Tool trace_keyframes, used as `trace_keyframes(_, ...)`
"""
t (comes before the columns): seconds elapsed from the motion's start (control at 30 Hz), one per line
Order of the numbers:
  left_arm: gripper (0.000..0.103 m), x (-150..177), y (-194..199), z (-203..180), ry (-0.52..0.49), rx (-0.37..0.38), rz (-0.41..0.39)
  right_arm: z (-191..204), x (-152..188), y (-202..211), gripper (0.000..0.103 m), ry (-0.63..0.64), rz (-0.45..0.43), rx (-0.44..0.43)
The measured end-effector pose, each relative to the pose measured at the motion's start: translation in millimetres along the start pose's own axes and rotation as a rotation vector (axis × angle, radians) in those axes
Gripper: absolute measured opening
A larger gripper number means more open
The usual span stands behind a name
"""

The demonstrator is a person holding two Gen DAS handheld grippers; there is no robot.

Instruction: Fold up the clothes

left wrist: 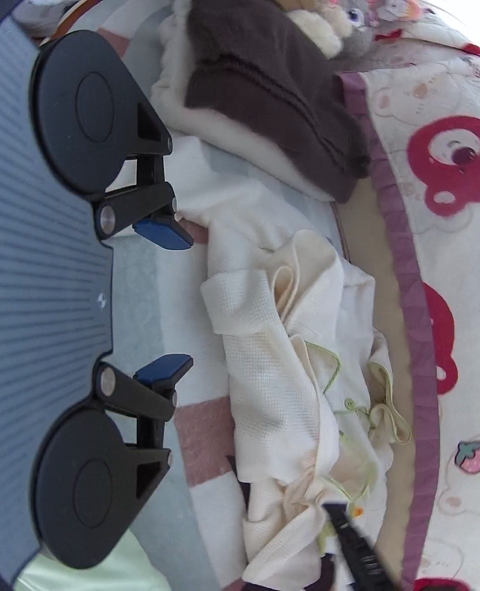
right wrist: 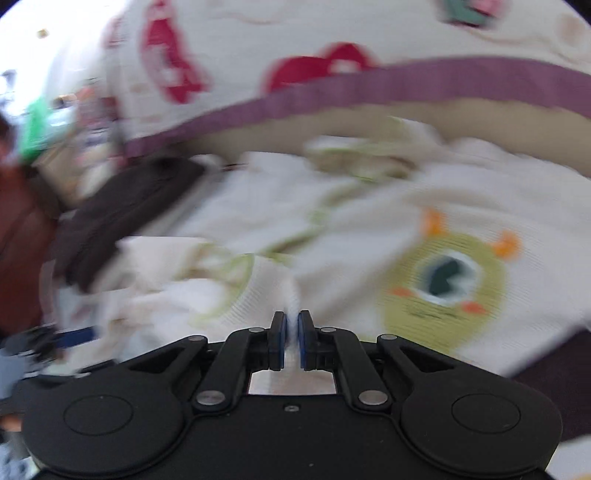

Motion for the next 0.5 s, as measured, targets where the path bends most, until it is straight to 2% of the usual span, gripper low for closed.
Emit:
trace_keyframes(0.03, 0.062, -2, 0, 4, 0.035, 0.020, -0.001, -6, 1, 1, 0.014, -0.014, 0.004, 0.054)
trace_keyframes(0.1, 0.062, -9, -2, 15, 0.122, 0.057, -0.010, -18, 2, 11, 0.014, -0.044, -0.012, 0.099)
trace_keyframes(0.2, 0.062, -23, -9, 33, 0.231, 0.097, -0.029, -35, 9, 36, 0.018, -0.131, -0.044, 0.047)
trace_keyframes(0.3, 0.069, -41, -20, 50, 0.311, 0.119, -0.055, -41, 29, 60, 0.039, -0.157, -0.071, 0.002)
trace_keyframes(0.33, 0.071, -47, -25, 54, 0.332, 0.125, -0.056, -42, 37, 66, 0.041, -0.159, -0.075, -0.006)
trace_keyframes(0.43, 0.071, -64, -45, 55, 0.356, 0.132, -0.021, -45, 54, 72, 0.050, -0.184, -0.030, -0.018)
trace_keyframes(0.5, 0.071, -72, -53, 52, 0.389, 0.113, -0.049, -54, 65, 71, 0.054, -0.250, 0.020, -0.042)
Point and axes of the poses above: each gripper's, at about its wrist camera, not at the fingertips, and y roughly against the way its jaws point, z to its left, x to its underside, the point moved 2 cm from there along -y, roughly the way its jaws point, and after that the axes turned 14 degrees about z, right-handed, at the moved point
